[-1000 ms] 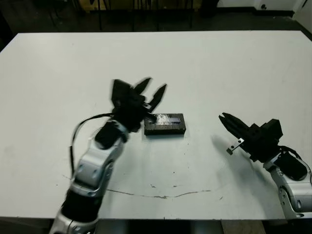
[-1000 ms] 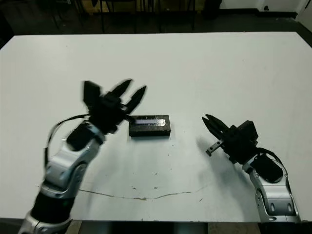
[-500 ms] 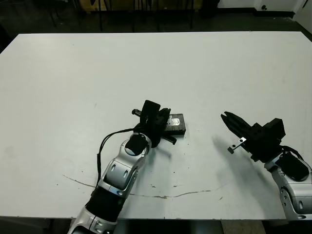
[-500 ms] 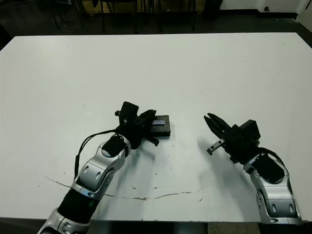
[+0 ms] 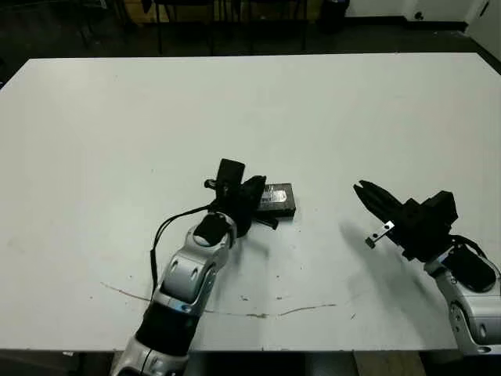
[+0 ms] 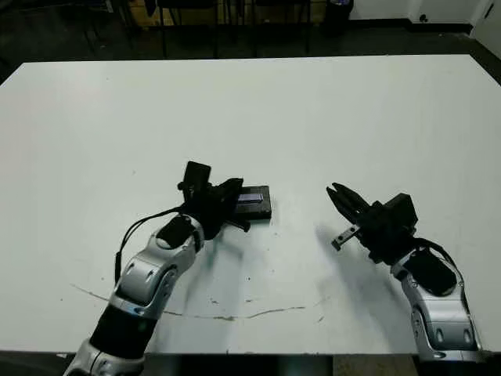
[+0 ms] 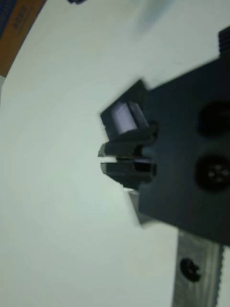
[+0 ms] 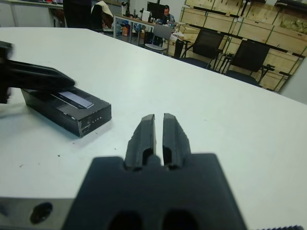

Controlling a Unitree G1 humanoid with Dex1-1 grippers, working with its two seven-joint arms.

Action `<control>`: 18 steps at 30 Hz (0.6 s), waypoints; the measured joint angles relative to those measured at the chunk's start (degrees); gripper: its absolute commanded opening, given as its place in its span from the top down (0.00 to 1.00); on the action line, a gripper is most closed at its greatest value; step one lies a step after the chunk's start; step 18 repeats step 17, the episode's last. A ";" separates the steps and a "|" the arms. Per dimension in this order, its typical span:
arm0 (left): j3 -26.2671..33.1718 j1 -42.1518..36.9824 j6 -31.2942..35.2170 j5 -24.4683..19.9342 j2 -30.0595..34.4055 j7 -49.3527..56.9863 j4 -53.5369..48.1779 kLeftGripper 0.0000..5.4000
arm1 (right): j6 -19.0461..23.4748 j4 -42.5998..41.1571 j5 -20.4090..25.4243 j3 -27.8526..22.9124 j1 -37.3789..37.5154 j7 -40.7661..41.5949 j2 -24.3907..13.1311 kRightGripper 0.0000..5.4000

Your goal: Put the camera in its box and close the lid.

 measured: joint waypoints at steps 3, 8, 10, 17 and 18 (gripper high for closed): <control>0.84 4.90 -9.76 0.56 5.36 -3.44 -3.12 1.00 | 1.11 -2.65 0.39 -0.01 0.74 -2.71 1.90 1.00; 5.37 7.94 -31.22 1.74 10.62 -5.30 -4.23 1.00 | 4.53 -9.24 0.02 0.52 3.18 -10.01 5.95 1.00; 7.62 9.13 -36.98 0.65 10.46 -4.89 -3.91 1.00 | 5.10 -10.81 -0.87 0.88 3.92 -12.39 7.21 1.00; 15.23 12.07 -45.34 0.28 7.63 2.92 0.39 1.00 | 9.42 -15.00 -4.29 2.02 4.63 -18.22 8.97 1.00; 15.23 12.07 -45.34 0.28 7.63 2.92 0.39 1.00 | 9.42 -15.00 -4.29 2.02 4.63 -18.22 8.97 1.00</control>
